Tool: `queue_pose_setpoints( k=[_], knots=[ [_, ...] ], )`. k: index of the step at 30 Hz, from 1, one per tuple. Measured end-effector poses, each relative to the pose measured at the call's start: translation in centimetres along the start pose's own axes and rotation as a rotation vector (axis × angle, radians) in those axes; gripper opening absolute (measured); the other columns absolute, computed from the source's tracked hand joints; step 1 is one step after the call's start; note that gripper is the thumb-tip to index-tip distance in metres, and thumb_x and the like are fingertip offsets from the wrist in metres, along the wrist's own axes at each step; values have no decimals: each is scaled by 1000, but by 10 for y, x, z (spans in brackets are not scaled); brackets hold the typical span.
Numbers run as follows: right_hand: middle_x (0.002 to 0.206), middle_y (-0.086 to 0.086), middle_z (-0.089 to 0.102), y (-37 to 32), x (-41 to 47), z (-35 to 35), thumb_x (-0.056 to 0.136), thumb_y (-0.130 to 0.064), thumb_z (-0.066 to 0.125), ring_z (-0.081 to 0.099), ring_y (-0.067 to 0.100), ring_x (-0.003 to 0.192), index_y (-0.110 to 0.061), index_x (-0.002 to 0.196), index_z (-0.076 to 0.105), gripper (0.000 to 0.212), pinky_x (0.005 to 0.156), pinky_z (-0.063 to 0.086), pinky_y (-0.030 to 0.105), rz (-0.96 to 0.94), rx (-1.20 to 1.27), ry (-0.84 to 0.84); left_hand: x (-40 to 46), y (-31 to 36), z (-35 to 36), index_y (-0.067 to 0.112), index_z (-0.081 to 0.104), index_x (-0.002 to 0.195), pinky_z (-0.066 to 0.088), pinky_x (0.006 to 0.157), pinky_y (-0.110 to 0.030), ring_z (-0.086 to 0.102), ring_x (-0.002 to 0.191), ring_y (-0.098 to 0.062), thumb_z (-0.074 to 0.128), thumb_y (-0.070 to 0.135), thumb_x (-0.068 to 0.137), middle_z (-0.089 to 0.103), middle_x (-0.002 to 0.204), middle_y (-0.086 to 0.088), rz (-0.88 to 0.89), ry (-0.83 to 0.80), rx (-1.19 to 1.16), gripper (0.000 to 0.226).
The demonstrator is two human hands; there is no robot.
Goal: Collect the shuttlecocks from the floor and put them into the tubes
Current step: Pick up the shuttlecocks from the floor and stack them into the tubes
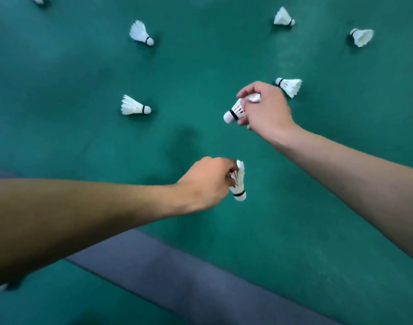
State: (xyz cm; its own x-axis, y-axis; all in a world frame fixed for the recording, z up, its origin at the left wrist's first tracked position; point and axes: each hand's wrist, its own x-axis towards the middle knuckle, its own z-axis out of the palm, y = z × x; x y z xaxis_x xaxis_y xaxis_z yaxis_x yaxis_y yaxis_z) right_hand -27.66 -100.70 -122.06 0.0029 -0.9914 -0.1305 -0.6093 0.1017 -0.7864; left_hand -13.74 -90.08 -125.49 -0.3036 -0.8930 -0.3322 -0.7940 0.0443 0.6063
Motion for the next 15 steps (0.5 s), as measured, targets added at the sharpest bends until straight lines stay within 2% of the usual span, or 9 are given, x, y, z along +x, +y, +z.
queue_pose_setpoints(
  k=[3, 5, 7, 9, 10, 12, 13, 15],
  knots=[
    [96, -6, 73, -75, -9, -20, 97, -9, 55, 72, 23, 84, -23, 110, 68, 23, 77, 58, 42, -202, -49, -24, -19, 6, -95, 27, 70, 97, 51, 63, -25, 68, 79, -20, 67, 22, 92, 72, 85, 6, -94, 61, -2, 8],
    [87, -15, 71, -135, -22, -48, 97, -13, 59, 68, 8, 78, -24, 110, 68, 20, 74, 56, 30, -267, 1, -14, -40, 22, -173, 27, 67, 91, 54, 71, -30, 71, 81, -20, 69, 24, 91, 73, 87, 6, -126, 118, 14, 4],
    [76, -22, 66, -212, -41, -92, 96, -14, 62, 62, -6, 67, -24, 107, 70, 17, 61, 44, 12, -326, 18, -38, -70, 57, -259, 24, 70, 96, 57, 77, -33, 72, 83, -19, 69, 23, 92, 75, 89, 6, -143, 175, 17, 5],
    [78, -18, 68, -294, -52, -154, 96, -14, 65, 59, -10, 65, -21, 104, 71, 13, 62, 40, 7, -379, 14, -64, -102, 108, -346, 24, 72, 100, 56, 73, -28, 71, 82, -13, 69, 23, 92, 74, 87, 10, -138, 245, 32, 8],
    [83, -13, 72, -329, -60, -181, 95, -14, 66, 63, -7, 69, -19, 101, 71, 10, 68, 45, 12, -398, -5, -93, -122, 132, -381, 26, 72, 98, 54, 67, -23, 70, 78, -6, 70, 24, 92, 73, 83, 12, -147, 258, 51, 7],
    [92, -4, 76, -419, -70, -253, 94, -15, 67, 68, 9, 84, -17, 97, 71, 5, 84, 53, 32, -473, -72, -142, -169, 197, -470, 30, 74, 92, 43, 54, -10, 61, 62, 6, 72, 27, 90, 70, 73, 18, -157, 285, 98, 3],
    [94, -2, 76, -457, -72, -286, 94, -15, 67, 69, 16, 88, -18, 96, 70, 4, 87, 53, 38, -522, -100, -161, -190, 226, -509, 32, 75, 88, 38, 49, -8, 56, 54, 6, 73, 29, 90, 68, 68, 22, -165, 299, 113, 3],
    [95, -3, 75, -537, -87, -356, 94, -13, 65, 67, 17, 88, -19, 96, 70, 8, 87, 52, 41, -584, -135, -180, -238, 295, -584, 35, 77, 84, 36, 46, -9, 50, 46, 0, 75, 31, 89, 63, 60, 27, -198, 308, 144, 6]
  ],
)
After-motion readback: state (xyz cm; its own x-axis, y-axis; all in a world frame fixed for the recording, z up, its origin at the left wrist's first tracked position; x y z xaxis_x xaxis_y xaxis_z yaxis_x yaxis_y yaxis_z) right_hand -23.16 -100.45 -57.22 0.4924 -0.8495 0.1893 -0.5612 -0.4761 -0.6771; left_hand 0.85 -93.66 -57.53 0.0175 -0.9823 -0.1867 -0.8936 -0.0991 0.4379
